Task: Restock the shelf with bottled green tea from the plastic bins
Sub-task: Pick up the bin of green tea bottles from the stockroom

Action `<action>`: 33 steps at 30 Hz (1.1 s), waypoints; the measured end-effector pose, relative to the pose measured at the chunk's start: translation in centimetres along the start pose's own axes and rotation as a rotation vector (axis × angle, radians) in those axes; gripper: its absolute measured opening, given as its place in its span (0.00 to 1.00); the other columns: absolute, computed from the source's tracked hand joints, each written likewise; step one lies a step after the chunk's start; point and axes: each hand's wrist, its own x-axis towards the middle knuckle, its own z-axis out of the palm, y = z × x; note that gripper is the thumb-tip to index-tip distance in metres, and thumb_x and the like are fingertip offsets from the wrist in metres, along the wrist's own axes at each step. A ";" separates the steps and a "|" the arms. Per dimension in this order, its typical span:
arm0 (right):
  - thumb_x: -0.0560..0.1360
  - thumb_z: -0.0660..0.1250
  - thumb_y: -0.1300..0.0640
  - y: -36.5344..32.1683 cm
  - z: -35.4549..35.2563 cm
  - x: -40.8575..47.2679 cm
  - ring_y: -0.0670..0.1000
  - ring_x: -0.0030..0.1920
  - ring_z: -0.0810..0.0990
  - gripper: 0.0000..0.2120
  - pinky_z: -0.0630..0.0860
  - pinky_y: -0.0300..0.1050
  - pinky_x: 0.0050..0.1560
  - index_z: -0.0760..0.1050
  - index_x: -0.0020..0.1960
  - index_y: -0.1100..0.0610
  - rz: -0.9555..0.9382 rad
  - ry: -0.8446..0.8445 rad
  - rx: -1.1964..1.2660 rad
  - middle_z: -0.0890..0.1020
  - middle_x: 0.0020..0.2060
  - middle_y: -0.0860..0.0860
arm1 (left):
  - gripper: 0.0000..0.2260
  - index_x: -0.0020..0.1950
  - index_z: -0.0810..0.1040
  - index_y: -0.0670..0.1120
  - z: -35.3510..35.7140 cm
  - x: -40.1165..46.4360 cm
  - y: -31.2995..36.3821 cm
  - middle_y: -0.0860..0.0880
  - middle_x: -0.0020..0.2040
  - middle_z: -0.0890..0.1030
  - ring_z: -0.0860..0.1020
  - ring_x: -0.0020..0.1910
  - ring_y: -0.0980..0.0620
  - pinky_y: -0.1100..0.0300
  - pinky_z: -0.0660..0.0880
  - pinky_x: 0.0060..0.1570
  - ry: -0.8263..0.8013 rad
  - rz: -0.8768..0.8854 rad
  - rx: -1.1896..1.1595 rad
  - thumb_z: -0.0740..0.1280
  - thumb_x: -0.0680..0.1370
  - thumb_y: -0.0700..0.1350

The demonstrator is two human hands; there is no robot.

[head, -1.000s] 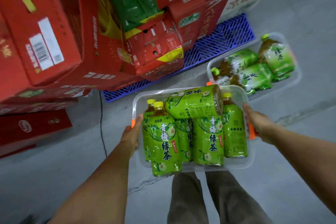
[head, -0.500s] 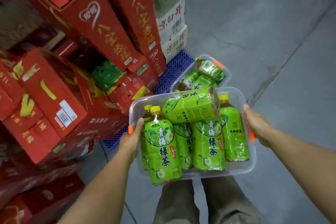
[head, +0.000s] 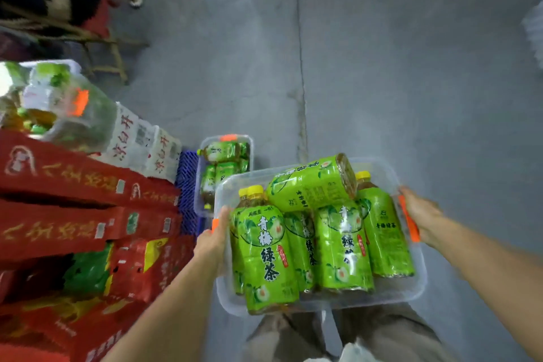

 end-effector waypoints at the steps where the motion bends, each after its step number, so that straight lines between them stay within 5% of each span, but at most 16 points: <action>1: 0.60 0.64 0.29 0.3 -1.8 0.0 0.53 0.29 0.70 0.34 0.68 0.42 0.32 0.77 0.52 0.55 0.027 0.026 0.036 0.72 0.33 0.53 | 0.46 0.71 0.70 0.35 1.6 -0.8 1.7 0.36 0.62 0.76 0.77 0.58 0.35 0.40 0.76 0.60 -0.014 0.044 0.058 0.60 0.72 0.75; 4: 0.52 0.61 0.25 3.4 -8.2 5.1 0.53 0.29 0.68 0.34 0.68 0.43 0.33 0.73 0.43 0.53 0.124 0.115 0.138 0.70 0.32 0.54 | 0.47 0.67 0.73 0.35 7.8 -2.8 6.6 0.36 0.59 0.78 0.79 0.54 0.36 0.39 0.77 0.58 -0.088 0.151 0.243 0.58 0.70 0.76; 7: 0.54 0.63 0.24 2.6 -13.9 4.9 0.55 0.32 0.72 0.32 0.71 0.48 0.38 0.71 0.39 0.53 0.197 0.159 0.267 0.72 0.35 0.56 | 0.47 0.67 0.73 0.38 14.5 -4.6 11.7 0.36 0.59 0.78 0.78 0.54 0.36 0.38 0.77 0.57 -0.161 0.196 0.329 0.58 0.68 0.78; 9: 0.70 0.65 0.32 -1.0 -17.5 2.4 0.64 0.48 0.80 0.33 0.75 0.55 0.52 0.77 0.54 0.62 0.212 0.250 0.352 0.79 0.50 0.64 | 0.46 0.71 0.70 0.39 19.2 -6.2 15.5 0.36 0.63 0.76 0.77 0.57 0.34 0.41 0.76 0.55 -0.205 0.208 0.331 0.61 0.70 0.76; 12: 0.80 0.62 0.43 -3.4 -23.1 3.2 0.65 0.66 0.73 0.30 0.70 0.56 0.67 0.69 0.70 0.66 0.228 0.361 0.413 0.72 0.68 0.65 | 0.38 0.68 0.73 0.37 26.4 -8.9 20.8 0.39 0.56 0.76 0.76 0.53 0.37 0.44 0.75 0.56 -0.232 0.276 0.375 0.62 0.76 0.69; 17: 0.79 0.62 0.39 -6.3 -31.1 5.8 0.65 0.61 0.75 0.33 0.71 0.58 0.64 0.71 0.68 0.67 0.268 0.459 0.563 0.74 0.64 0.66 | 0.28 0.59 0.76 0.40 37.0 -13.7 29.1 0.44 0.44 0.77 0.75 0.43 0.44 0.50 0.72 0.49 -0.321 0.367 0.488 0.59 0.81 0.65; 20: 0.78 0.64 0.40 -8.6 -35.3 7.9 0.63 0.54 0.76 0.33 0.72 0.55 0.51 0.71 0.66 0.69 0.304 0.484 0.681 0.76 0.56 0.65 | 0.31 0.61 0.77 0.39 43.4 -15.5 34.5 0.42 0.50 0.78 0.76 0.49 0.41 0.48 0.73 0.50 -0.350 0.429 0.566 0.60 0.79 0.67; 23: 0.74 0.67 0.37 -11.3 -39.2 11.0 0.63 0.51 0.77 0.36 0.73 0.53 0.47 0.71 0.66 0.67 0.325 0.528 0.804 0.77 0.59 0.65 | 0.33 0.65 0.75 0.39 50.5 -17.1 40.0 0.40 0.58 0.78 0.76 0.54 0.38 0.47 0.74 0.50 -0.377 0.472 0.627 0.59 0.79 0.68; 26: 0.55 0.70 0.24 -13.4 -42.1 14.9 0.63 0.44 0.79 0.50 0.74 0.53 0.44 0.73 0.61 0.62 0.361 0.542 0.877 0.77 0.50 0.64 | 0.35 0.67 0.74 0.39 57.5 -18.5 45.5 0.38 0.62 0.78 0.77 0.54 0.38 0.46 0.76 0.53 -0.402 0.515 0.698 0.58 0.78 0.69; 30: 0.73 0.68 0.37 -18.1 -47.2 18.9 0.69 0.62 0.74 0.41 0.72 0.61 0.57 0.67 0.69 0.70 0.376 0.586 0.930 0.72 0.66 0.68 | 0.35 0.66 0.75 0.40 67.4 -20.9 53.2 0.38 0.60 0.79 0.79 0.55 0.35 0.41 0.77 0.58 -0.436 0.545 0.813 0.58 0.78 0.70; 33: 0.73 0.67 0.37 -20.9 -51.0 22.2 0.69 0.63 0.73 0.40 0.72 0.63 0.62 0.68 0.69 0.69 0.433 0.597 0.958 0.72 0.66 0.68 | 0.34 0.66 0.75 0.40 74.4 -23.7 58.0 0.38 0.59 0.80 0.79 0.55 0.36 0.44 0.78 0.56 -0.468 0.575 0.869 0.57 0.79 0.69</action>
